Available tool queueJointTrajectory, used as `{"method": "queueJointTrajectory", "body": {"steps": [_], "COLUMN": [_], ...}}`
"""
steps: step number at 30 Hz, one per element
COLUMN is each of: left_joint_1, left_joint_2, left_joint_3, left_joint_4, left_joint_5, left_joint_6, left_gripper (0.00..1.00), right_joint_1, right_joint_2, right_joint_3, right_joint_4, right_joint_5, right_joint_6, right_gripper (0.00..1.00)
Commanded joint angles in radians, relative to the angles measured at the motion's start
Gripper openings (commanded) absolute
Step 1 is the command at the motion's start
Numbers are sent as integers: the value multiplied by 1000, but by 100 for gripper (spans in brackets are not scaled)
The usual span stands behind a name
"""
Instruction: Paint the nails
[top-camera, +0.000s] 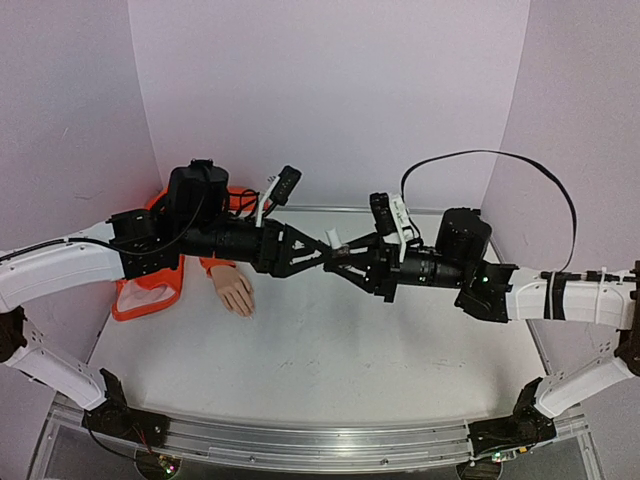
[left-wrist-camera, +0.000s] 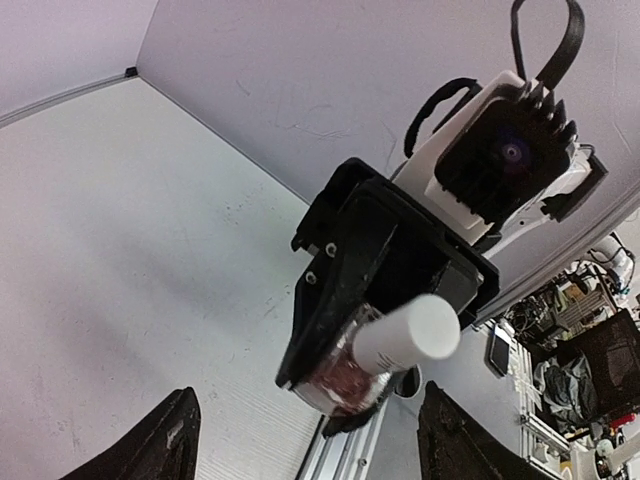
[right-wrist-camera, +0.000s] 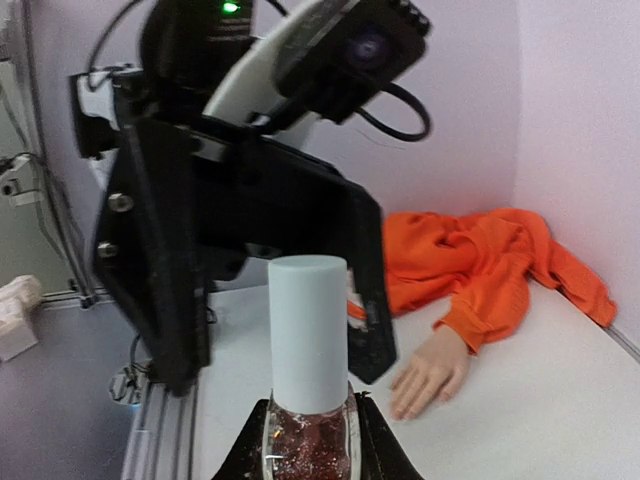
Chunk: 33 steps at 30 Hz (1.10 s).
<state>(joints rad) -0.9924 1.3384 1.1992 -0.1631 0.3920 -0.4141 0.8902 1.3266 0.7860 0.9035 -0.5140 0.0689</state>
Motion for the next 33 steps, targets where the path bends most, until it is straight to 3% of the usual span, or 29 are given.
{"method": "queueJointTrajectory", "body": {"steps": [1, 6, 12, 21, 27, 29, 30, 33], "left_joint_1": [-9, -44, -64, -66, -66, -66, -66, -65], "left_joint_2": [-57, -62, -72, -56, -43, -40, -38, -34], "left_joint_3": [-14, -26, -32, -34, -33, -38, -42, -53], "left_joint_4": [62, 129, 153, 154, 149, 140, 132, 98], "left_joint_5": [102, 162, 161, 124, 33, -7, -32, -166], "left_joint_6": [2, -11, -11, -19, -40, -46, -51, -96], "left_gripper": [76, 72, 59, 28, 16, 12, 10, 2], "right_joint_1": [-2, -2, -2, -2, -2, -2, 4, 115], "right_joint_2": [-1, 73, 124, 121, 123, 103, 85, 48], "right_joint_3": [18, 49, 53, 44, 35, 33, 35, 63], "right_joint_4": [150, 232, 340, 364, 317, 228, 164, -22], "right_joint_5": [-329, -429, -456, -422, -346, -177, -4, 848], "right_joint_6": [107, 200, 284, 290, 232, 174, 145, 93], "right_gripper": [0, 0, 0, 0, 0, 0, 0, 0]}}
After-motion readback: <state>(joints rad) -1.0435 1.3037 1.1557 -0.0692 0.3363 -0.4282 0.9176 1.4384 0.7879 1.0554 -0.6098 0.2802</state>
